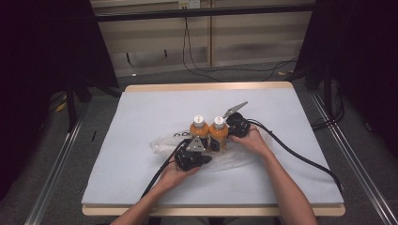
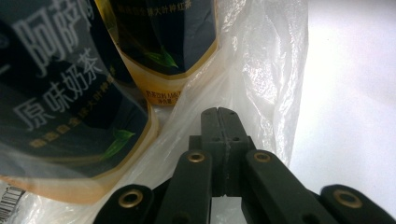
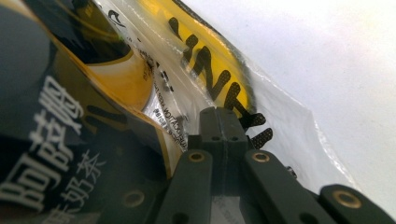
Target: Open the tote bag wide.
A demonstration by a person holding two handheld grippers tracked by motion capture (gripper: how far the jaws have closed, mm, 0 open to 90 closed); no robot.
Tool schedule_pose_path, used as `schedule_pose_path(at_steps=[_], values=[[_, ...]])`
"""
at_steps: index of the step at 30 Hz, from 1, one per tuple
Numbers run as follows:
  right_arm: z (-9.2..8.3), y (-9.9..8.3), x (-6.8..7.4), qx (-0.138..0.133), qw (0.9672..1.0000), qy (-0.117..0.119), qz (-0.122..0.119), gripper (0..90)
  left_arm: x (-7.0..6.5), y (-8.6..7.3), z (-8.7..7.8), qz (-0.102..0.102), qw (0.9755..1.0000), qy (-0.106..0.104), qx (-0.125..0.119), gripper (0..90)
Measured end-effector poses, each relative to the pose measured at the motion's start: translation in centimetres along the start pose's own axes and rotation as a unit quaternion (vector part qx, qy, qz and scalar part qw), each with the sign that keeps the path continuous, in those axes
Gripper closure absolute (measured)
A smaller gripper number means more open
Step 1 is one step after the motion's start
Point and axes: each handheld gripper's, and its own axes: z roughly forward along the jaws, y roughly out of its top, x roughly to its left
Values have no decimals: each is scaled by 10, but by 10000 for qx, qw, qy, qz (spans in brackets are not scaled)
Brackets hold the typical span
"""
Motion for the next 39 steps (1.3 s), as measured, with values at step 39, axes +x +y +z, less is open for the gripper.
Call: schedule_pose_path(at_steps=[39], values=[[11,20,-18,26,9987,-405,314,900,-21,-3,-7,398,9978,-443,279,900]])
